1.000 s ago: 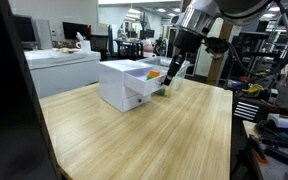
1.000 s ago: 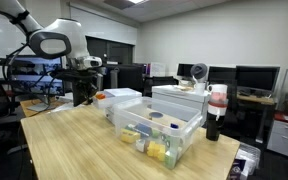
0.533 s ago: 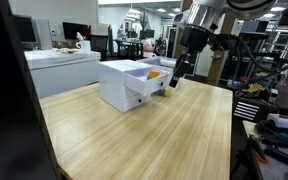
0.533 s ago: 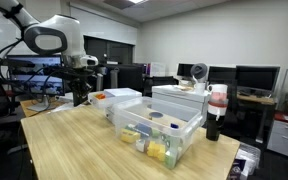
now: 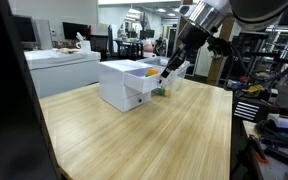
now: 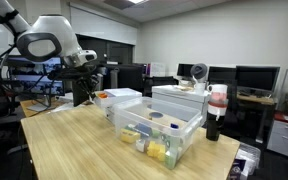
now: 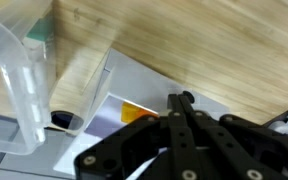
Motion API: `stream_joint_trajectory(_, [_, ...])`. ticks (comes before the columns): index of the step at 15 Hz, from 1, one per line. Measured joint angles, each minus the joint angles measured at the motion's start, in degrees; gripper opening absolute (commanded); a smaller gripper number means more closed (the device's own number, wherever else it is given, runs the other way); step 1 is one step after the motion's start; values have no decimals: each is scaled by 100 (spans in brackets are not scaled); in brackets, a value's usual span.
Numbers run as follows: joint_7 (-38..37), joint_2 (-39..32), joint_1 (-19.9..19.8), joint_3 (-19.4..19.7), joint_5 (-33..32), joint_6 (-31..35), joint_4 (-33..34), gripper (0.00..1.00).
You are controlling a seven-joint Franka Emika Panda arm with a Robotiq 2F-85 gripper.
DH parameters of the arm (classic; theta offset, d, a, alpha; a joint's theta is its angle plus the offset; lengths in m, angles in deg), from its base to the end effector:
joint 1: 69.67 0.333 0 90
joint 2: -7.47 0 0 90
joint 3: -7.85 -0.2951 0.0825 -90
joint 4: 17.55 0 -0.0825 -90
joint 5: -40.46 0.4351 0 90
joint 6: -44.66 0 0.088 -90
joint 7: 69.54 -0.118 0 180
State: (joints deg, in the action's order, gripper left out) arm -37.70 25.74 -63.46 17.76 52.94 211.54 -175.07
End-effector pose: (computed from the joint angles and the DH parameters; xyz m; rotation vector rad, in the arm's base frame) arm 0.4625 -0.0367 0.2960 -3.0122 -0.4340 -0.7668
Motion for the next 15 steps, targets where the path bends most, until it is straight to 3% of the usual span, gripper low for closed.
stream_joint_trajectory(4, [0, -98, 86, 55, 0, 836, -98, 5])
stream_joint_trajectory(8, [0, -183, 165, 122, 1, 1054, -99, 5])
stream_joint_trajectory(10, [0, -155, 260, 212, 19, 803, -61, 5])
stream_joint_trajectory(15, [-2, 61, 374, 450, 62, -645, 325, 5])
